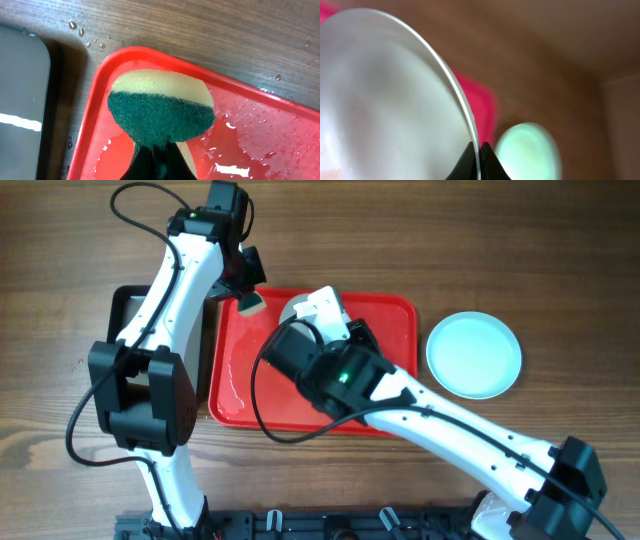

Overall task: Clean dirty plates on tray and stack at the side
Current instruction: 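Lift the white plate with the right gripper and carry it rightward, then lower the white plate onto the blue plate stack and release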

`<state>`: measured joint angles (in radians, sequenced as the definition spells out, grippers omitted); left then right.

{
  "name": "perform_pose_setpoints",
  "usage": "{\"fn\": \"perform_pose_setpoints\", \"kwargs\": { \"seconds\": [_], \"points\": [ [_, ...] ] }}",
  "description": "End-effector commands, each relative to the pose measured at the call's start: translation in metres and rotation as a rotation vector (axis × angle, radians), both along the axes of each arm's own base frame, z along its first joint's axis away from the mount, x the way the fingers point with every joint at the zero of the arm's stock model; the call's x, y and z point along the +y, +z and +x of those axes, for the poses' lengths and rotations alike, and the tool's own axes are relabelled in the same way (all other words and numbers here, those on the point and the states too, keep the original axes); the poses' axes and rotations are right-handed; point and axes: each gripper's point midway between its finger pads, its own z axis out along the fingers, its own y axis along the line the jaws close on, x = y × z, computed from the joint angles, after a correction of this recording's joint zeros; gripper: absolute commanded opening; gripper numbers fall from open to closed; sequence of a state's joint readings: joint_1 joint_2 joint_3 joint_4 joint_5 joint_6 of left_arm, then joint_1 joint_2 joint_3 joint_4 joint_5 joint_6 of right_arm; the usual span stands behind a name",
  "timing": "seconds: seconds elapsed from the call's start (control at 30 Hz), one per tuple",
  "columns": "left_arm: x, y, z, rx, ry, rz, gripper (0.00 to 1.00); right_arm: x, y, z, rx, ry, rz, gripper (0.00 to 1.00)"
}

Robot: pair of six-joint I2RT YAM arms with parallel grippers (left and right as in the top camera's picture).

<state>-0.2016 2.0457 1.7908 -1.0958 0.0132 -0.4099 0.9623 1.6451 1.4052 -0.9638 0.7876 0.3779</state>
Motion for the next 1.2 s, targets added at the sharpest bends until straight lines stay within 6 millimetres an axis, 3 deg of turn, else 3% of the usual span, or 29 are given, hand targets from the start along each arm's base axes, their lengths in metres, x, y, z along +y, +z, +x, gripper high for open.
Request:
{"fn": "perform_pose_setpoints", "kwargs": {
  "seconds": [0.0,0.07,0.2,0.37,0.47,0.57,0.67,0.77,0.87,1.07,1.17],
  "points": [
    [-0.007,0.001,0.003,-0.007,0.006,-0.029,0.04,0.016,-0.023,-0.016,0.242,0.04,0.232,0.04],
    [-0.007,0.001,0.003,-0.006,0.007,-0.029,0.04,0.01,-0.02,-0.012,0.286,0.025,0.314,0.04],
    [-0.007,0.001,0.002,-0.006,0.006,-0.029,0.04,-0.021,0.001,0.008,0.318,-0.044,0.503,0.04],
    [-0.007,0.001,0.003,-0.006,0.006,-0.029,0.04,-0.1,0.03,0.032,0.272,-0.211,0.681,0.04],
    [-0.007,0.001,0.003,-0.006,0.006,-0.029,0.04,-0.189,0.016,0.031,0.27,-0.544,0.715,0.05],
    [-0.007,0.001,0.003,-0.006,0.006,-0.029,0.04,-0.247,-0.005,0.018,0.28,-0.736,0.721,0.04],
    [-0.007,0.001,0.003,-0.006,0.006,-0.029,0.04,-0.294,-0.038,-0.001,0.29,-0.911,0.735,0.04],
    [-0.007,0.001,0.003,-0.006,0.006,-0.029,0.04,-0.321,-0.071,-0.019,0.298,-1.02,0.747,0.04],
    [-0.007,0.001,0.003,-0.007,0.006,-0.029,0.04,-0.33,-0.09,-0.027,0.287,-1.083,0.766,0.04],
    [-0.007,0.001,0.003,-0.007,0.006,-0.029,0.04,-0.327,-0.115,-0.03,0.285,-1.095,0.793,0.05],
    [-0.007,0.001,0.003,-0.007,0.006,-0.029,0.04,-0.323,-0.129,-0.038,0.308,-1.102,0.789,0.16]
  ]
}}
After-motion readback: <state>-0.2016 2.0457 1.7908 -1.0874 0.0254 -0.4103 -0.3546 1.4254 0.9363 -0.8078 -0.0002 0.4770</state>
